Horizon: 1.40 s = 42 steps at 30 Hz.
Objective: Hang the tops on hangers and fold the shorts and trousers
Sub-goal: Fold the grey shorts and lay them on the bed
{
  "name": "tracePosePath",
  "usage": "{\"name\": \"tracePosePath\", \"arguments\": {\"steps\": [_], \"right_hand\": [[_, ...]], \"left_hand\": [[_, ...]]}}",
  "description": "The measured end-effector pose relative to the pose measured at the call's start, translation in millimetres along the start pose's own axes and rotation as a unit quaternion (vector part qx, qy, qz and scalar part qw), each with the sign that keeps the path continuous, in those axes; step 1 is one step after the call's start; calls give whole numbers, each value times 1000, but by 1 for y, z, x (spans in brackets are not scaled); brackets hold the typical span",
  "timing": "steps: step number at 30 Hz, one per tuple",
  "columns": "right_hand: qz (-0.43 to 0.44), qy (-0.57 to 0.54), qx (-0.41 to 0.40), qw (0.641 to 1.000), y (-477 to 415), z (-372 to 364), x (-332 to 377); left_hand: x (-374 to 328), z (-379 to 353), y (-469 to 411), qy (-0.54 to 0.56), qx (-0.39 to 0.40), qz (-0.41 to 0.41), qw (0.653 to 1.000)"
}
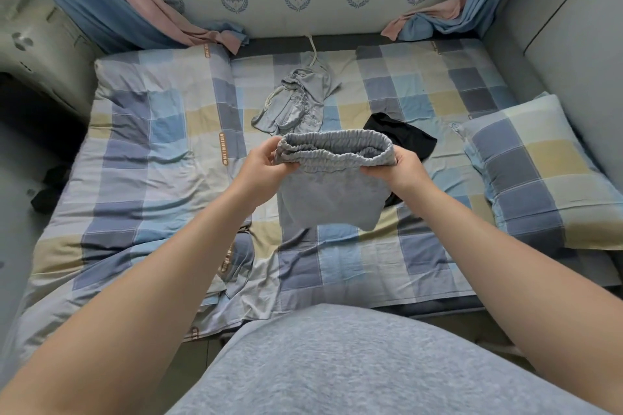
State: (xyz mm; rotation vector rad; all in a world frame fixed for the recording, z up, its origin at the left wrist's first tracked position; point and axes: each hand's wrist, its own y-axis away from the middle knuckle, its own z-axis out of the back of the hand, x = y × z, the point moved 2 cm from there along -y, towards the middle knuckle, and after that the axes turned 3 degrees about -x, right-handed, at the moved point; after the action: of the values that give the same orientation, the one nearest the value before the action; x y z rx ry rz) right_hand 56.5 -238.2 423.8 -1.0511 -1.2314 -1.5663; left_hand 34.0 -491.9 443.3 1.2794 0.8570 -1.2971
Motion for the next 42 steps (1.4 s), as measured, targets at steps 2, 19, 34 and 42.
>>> {"name": "tracePosePath", "arguments": {"steps": [2,19,34,42], "right_hand": [[-10,11,1,1000,5,-1,-4],[-271,358,123,885,116,-61,-272],[-407,237,126,873,143,-90,-429],[-334,225,53,914,9,-81,-440]], "left_hand": [[5,0,3,-13,4,3,1000],[277,-32,119,-218,125,271,929],[446,-62,131,-174,224,392,875],[472,-73,9,-215,160,355,896]]}}
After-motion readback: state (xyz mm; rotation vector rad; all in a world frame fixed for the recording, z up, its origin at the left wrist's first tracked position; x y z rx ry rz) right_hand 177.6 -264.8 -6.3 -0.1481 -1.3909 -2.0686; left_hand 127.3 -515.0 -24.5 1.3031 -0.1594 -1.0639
